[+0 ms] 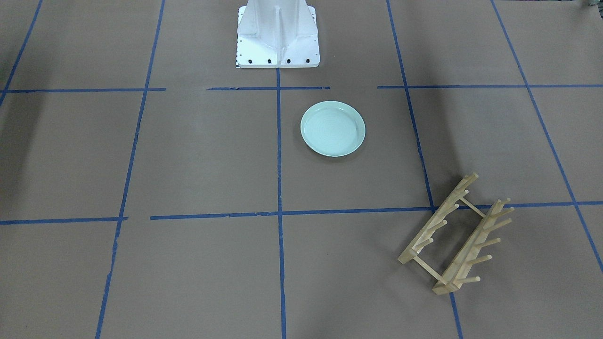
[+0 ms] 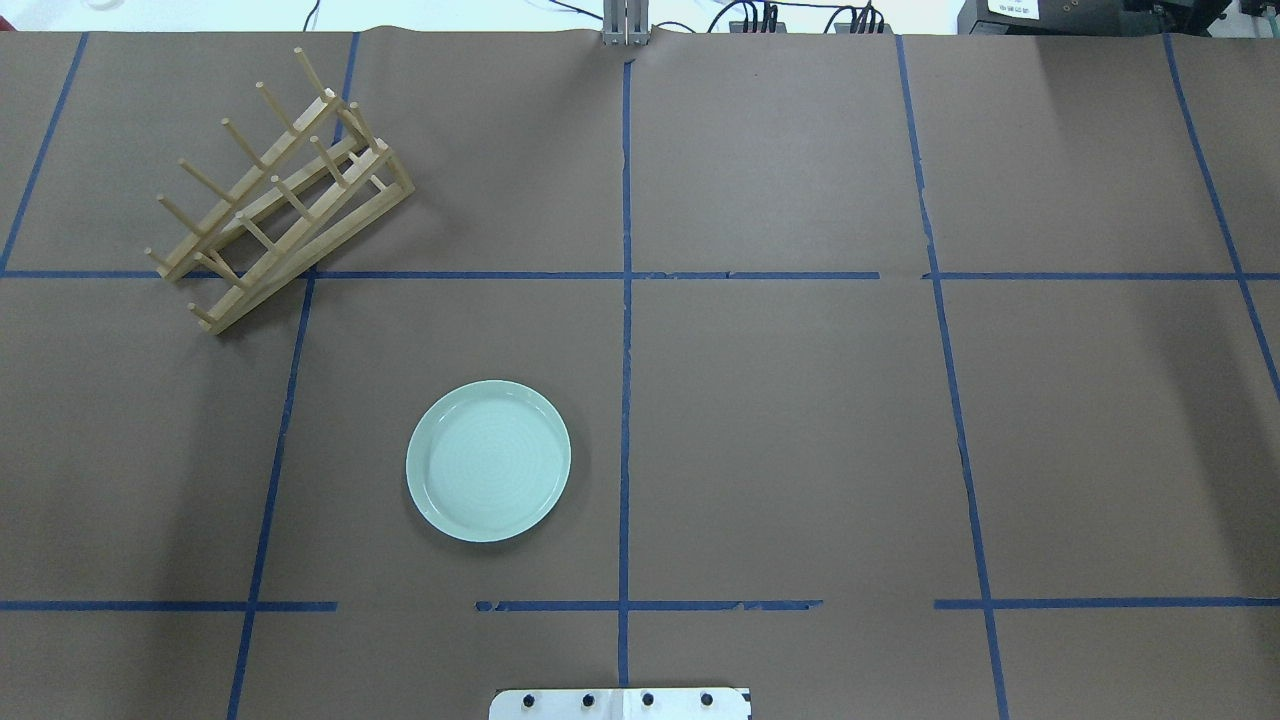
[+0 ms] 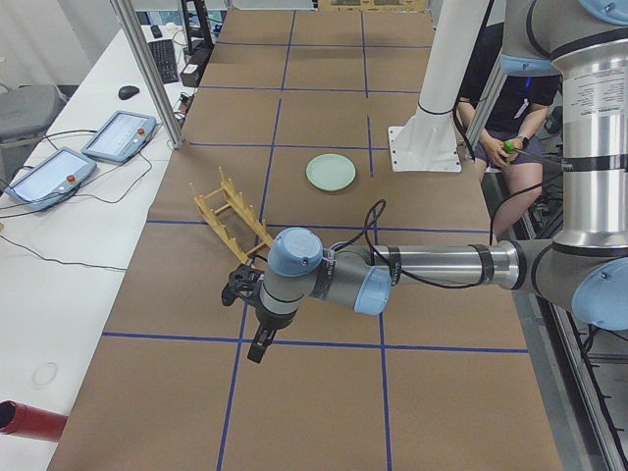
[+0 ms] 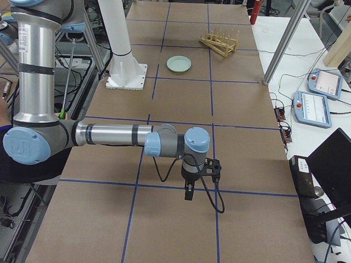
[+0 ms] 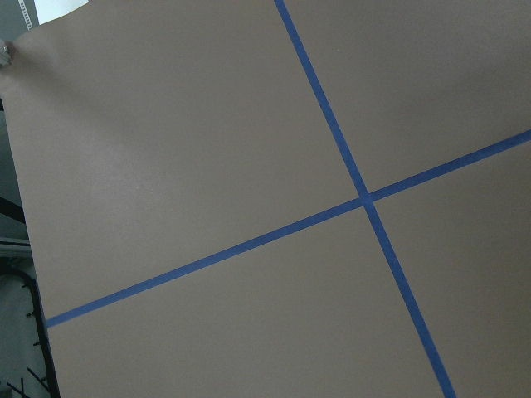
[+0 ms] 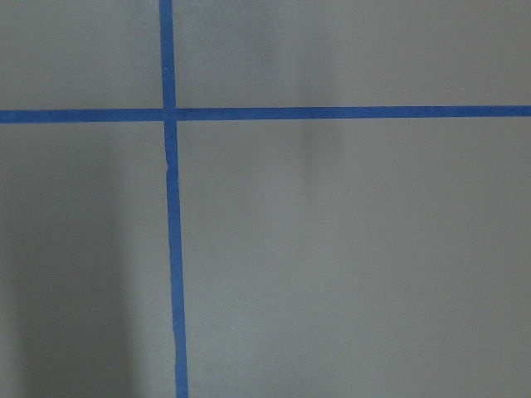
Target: Place plate on table
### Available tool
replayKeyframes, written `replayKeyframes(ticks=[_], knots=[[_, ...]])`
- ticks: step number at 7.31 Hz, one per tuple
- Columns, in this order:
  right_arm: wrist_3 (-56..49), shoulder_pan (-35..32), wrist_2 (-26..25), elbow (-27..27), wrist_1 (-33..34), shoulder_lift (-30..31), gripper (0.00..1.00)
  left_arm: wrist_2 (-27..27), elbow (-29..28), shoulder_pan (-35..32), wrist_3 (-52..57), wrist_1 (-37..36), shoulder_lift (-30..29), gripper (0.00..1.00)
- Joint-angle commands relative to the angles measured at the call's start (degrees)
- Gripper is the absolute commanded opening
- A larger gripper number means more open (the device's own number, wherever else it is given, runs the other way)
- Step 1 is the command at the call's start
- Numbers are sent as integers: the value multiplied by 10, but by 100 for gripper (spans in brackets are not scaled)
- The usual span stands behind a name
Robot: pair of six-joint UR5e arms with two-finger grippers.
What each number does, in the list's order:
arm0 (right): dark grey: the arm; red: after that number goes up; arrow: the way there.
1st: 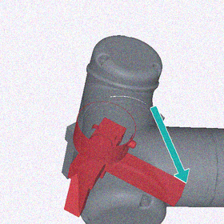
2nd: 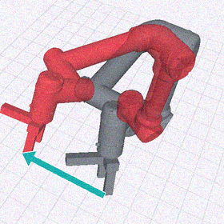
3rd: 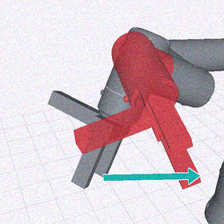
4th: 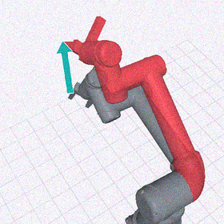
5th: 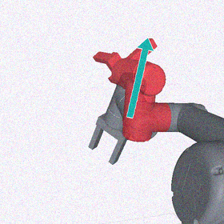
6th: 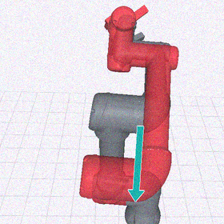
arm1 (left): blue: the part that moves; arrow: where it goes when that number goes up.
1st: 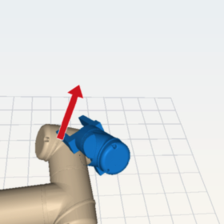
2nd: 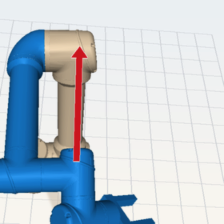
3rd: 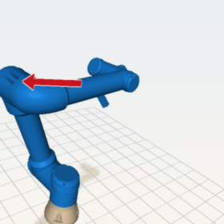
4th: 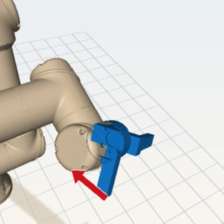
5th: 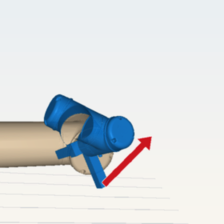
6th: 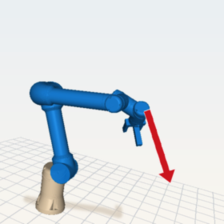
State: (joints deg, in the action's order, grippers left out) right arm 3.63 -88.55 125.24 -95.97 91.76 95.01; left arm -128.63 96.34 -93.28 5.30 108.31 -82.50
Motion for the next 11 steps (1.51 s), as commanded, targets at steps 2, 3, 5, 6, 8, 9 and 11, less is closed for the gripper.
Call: replayKeyframes(ticks=[2, 3, 5, 6, 8, 9, 11], knots=[[0, 0, 0, 0, 0, 0, 100, -27, -12, 4, -57, -43, 5, 100], [0, 0, 0, 0, 0, 0, 100, -48, -12, 6, -58, -76, 5, 100], [1, 0, 0, 1, 0, 0, 100, -51, -7, 24, -58, -121, 4, 100], [0, 0, 0, 0, 0, 0, 100, -56, 1, 45, -58, -162, 2, 100], [1, 0, 0, 0, 0, 0, 100, -66, 7, 57, -50, -183, 1, 100], [1, 0, 0, 0, 0, 0, 100, -64, 7, 57, -46, -181, 0, 100], [1, 0, 0, 0, 0, 0, 100, -64, 3, 57, -42, -184, 0, 100]])
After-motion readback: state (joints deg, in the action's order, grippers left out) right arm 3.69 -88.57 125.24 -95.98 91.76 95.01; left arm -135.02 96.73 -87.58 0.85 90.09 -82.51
